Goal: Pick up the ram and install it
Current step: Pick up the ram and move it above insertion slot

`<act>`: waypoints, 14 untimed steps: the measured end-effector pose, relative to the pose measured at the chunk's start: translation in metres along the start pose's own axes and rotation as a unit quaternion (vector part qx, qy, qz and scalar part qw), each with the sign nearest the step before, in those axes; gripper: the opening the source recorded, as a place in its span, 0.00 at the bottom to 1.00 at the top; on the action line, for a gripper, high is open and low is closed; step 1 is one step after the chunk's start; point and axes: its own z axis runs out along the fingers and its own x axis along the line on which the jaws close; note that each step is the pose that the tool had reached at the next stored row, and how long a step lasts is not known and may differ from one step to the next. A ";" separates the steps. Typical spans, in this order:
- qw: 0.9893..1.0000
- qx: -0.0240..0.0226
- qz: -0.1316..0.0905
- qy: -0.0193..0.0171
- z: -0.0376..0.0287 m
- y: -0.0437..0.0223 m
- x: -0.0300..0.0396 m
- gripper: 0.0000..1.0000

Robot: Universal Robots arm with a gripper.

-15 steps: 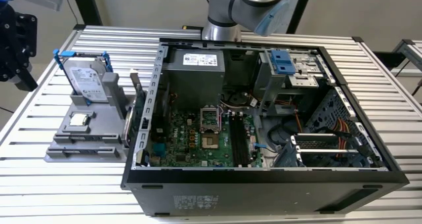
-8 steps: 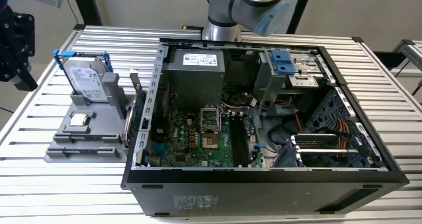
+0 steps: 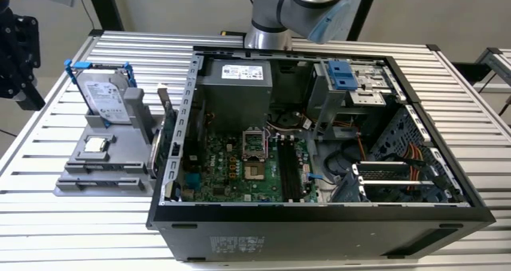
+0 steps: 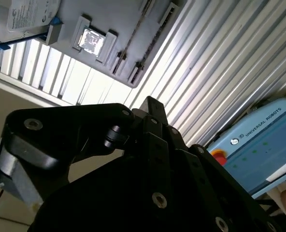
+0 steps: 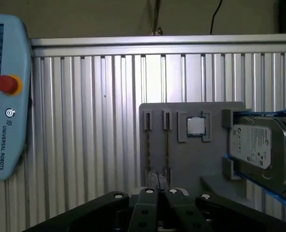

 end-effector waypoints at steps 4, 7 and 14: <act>1.000 0.000 -0.024 0.001 0.0000 0.0000 -0.0003 0.00; 0.999 0.002 -0.042 0.002 0.0000 0.0000 -0.0006 0.00; 0.998 0.007 -0.058 -0.006 0.0000 0.0000 -0.0007 0.00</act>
